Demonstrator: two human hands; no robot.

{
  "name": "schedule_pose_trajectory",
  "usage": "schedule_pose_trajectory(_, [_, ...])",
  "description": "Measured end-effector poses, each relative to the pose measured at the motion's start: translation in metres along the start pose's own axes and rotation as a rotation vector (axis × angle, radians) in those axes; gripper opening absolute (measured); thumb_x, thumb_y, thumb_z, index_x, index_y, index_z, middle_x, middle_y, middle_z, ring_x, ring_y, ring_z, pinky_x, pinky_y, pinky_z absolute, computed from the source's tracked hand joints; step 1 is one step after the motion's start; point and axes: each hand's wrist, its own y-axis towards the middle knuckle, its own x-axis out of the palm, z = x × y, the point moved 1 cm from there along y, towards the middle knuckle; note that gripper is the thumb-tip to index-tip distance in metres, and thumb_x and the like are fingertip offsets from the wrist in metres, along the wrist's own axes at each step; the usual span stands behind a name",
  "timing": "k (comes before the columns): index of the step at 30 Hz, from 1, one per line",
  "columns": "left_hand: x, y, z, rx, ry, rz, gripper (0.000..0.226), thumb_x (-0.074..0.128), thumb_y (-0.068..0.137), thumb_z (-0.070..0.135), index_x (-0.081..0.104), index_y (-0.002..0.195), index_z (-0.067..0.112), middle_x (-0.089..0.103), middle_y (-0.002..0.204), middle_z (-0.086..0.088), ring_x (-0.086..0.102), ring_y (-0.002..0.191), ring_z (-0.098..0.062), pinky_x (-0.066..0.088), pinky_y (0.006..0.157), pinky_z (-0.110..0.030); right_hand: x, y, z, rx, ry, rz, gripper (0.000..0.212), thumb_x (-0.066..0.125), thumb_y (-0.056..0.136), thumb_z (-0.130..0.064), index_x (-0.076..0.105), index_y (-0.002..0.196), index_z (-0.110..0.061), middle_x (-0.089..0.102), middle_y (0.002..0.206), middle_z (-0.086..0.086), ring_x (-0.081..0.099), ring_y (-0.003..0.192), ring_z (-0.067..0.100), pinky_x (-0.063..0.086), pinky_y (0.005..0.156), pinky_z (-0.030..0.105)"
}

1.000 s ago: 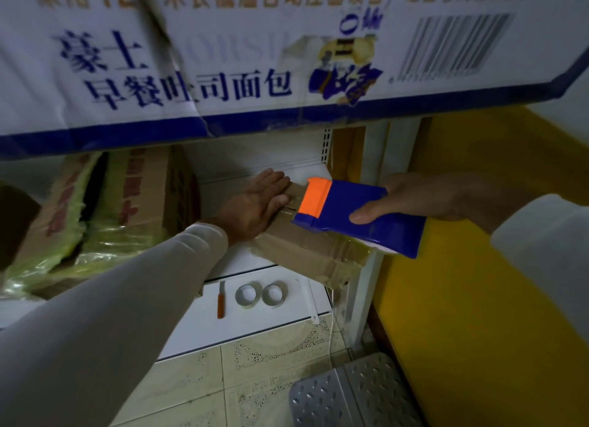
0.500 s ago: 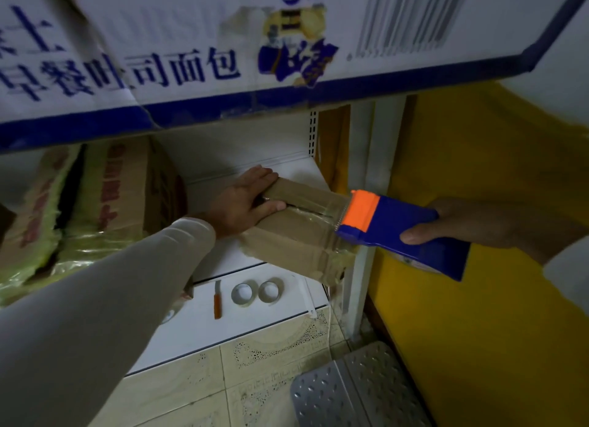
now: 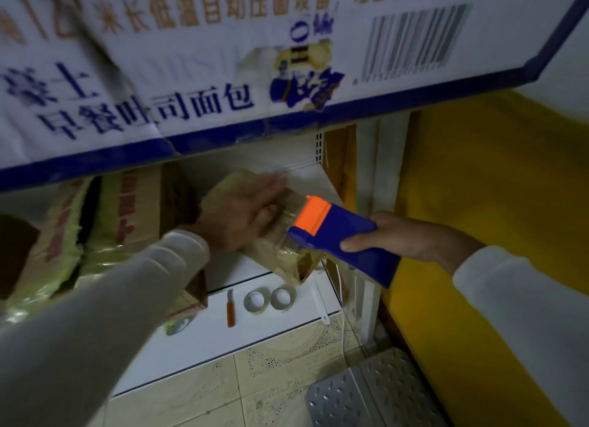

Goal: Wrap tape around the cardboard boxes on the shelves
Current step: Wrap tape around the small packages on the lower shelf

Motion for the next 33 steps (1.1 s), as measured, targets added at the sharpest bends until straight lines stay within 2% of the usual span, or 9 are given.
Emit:
schedule_pose_trajectory(2, [0.015, 0.0, 0.019, 0.039, -0.15, -0.069, 0.063, 0.016, 0.099, 0.051, 0.031, 0.148, 0.015, 0.027, 0.154, -0.003, 0.017, 0.142, -0.011, 0.005, 0.117, -0.019, 0.003, 0.001, -0.002, -0.005, 0.03, 0.015, 0.068, 0.08, 0.054, -0.058, 0.067, 0.108, -0.019, 0.075, 0.098, 0.003, 0.071, 0.094, 0.025, 0.055, 0.082, 0.04])
schedule_pose_trajectory(6, [0.029, 0.005, 0.009, -0.019, -0.105, -0.097, 0.077, 0.001, 0.091, 0.066, 0.028, 0.149, 0.023, 0.026, 0.156, -0.003, 0.02, 0.145, -0.016, 0.012, 0.119, -0.03, 0.005, -0.013, 0.0, -0.016, 0.068, 0.009, 0.044, 0.074, 0.071, -0.045, 0.068, 0.104, -0.017, 0.076, 0.091, 0.002, 0.071, 0.084, 0.018, 0.052, 0.071, 0.029])
schedule_pose_trajectory(10, [0.027, 0.007, 0.008, -0.032, -0.097, -0.109, 0.068, 0.012, 0.091, 0.061, 0.028, 0.149, 0.028, 0.023, 0.157, 0.001, 0.02, 0.145, -0.014, 0.008, 0.118, -0.028, 0.003, -0.045, 0.018, 0.04, 0.052, -0.002, 0.039, 0.075, 0.074, -0.047, 0.071, 0.097, -0.015, 0.074, 0.085, 0.004, 0.07, 0.075, 0.017, 0.049, 0.068, 0.028])
schedule_pose_trajectory(15, [0.019, 0.012, 0.026, -0.108, -0.095, -0.109, 0.056, 0.029, 0.099, 0.053, 0.029, 0.149, 0.027, 0.021, 0.158, 0.004, 0.017, 0.145, -0.014, 0.006, 0.117, -0.031, 0.01, -0.058, 0.03, 0.082, 0.101, 0.085, 0.018, 0.067, 0.085, -0.037, 0.07, 0.083, -0.019, 0.072, 0.068, -0.005, 0.067, 0.059, 0.007, 0.046, 0.058, 0.022])
schedule_pose_trajectory(19, [0.014, 0.019, 0.054, -0.201, -0.006, -0.108, 0.076, 0.038, 0.087, 0.07, 0.034, 0.145, 0.021, 0.025, 0.156, -0.004, 0.02, 0.144, -0.021, 0.017, 0.115, -0.038, 0.021, -0.043, 0.025, 0.132, 0.078, 0.153, 0.025, 0.073, 0.081, -0.039, 0.072, 0.091, -0.016, 0.076, 0.078, -0.001, 0.071, 0.069, 0.012, 0.048, 0.059, 0.023])
schedule_pose_trajectory(23, [0.026, 0.015, 0.056, -0.255, -0.053, -0.134, 0.093, 0.047, 0.077, 0.077, 0.021, 0.149, 0.023, 0.014, 0.16, -0.004, 0.009, 0.147, -0.02, 0.008, 0.117, -0.04, 0.023, -0.032, 0.015, 0.178, 0.008, 0.207, 0.035, 0.077, 0.076, -0.044, 0.069, 0.097, -0.017, 0.073, 0.087, 0.003, 0.069, 0.081, 0.019, 0.049, 0.065, 0.028])
schedule_pose_trajectory(27, [0.024, 0.016, 0.054, -0.244, -0.078, -0.144, 0.099, 0.033, 0.072, 0.082, 0.019, 0.149, 0.022, 0.015, 0.159, -0.003, 0.012, 0.147, -0.021, 0.006, 0.118, -0.041, 0.03, -0.022, 0.028, 0.289, -0.48, 0.295, 0.035, 0.073, 0.078, -0.048, 0.057, 0.092, -0.02, 0.06, 0.078, -0.003, 0.062, 0.077, 0.017, 0.043, 0.06, 0.025])
schedule_pose_trajectory(29, [0.025, 0.017, 0.054, -0.243, -0.058, -0.145, 0.099, 0.03, 0.073, 0.082, 0.016, 0.15, 0.022, 0.013, 0.16, -0.003, 0.009, 0.147, -0.021, 0.005, 0.119, -0.041, 0.037, -0.028, 0.054, 0.328, -0.41, 0.309, 0.033, 0.072, 0.08, -0.047, 0.056, 0.092, -0.021, 0.06, 0.075, -0.005, 0.061, 0.073, 0.015, 0.041, 0.056, 0.023])
schedule_pose_trajectory(33, [0.023, 0.026, 0.062, -0.194, 0.052, -0.171, 0.086, 0.052, 0.083, 0.063, 0.019, 0.148, 0.019, 0.014, 0.158, -0.009, 0.009, 0.146, -0.027, 0.01, 0.117, -0.042, 0.049, -0.046, 0.081, 0.237, -0.147, 0.403, 0.035, 0.071, 0.085, -0.039, 0.051, 0.063, -0.021, 0.056, 0.044, -0.009, 0.054, 0.052, 0.011, 0.035, 0.05, 0.018])
